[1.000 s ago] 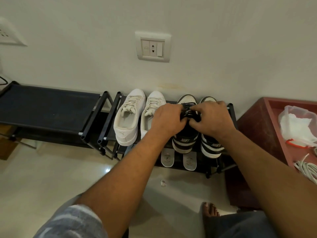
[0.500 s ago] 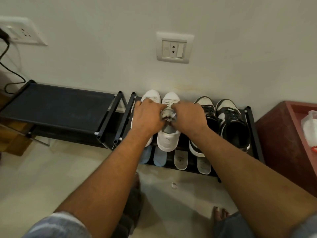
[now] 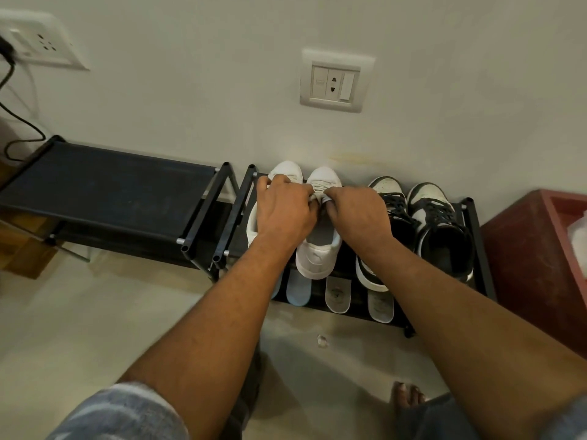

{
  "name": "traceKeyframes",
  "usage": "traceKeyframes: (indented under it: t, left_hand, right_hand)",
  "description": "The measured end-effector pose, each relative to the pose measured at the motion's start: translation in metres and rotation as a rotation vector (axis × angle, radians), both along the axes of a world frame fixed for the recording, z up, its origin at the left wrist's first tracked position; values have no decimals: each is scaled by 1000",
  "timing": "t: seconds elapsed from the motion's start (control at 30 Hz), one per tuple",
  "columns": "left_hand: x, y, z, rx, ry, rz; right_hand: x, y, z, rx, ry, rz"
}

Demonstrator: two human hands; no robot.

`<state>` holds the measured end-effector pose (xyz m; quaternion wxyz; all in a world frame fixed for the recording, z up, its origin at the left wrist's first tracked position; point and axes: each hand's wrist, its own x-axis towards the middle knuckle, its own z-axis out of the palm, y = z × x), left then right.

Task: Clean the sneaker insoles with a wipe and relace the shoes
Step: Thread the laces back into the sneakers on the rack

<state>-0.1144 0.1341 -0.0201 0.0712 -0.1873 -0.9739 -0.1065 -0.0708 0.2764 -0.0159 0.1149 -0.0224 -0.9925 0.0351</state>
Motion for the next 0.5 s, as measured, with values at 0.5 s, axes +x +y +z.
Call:
traceKeyframes:
  t: [0.5]
  left_hand:
    - [-3,-3,-3,9,-16,-5]
  right_hand:
    - [4,3,1,-28,-73,-7]
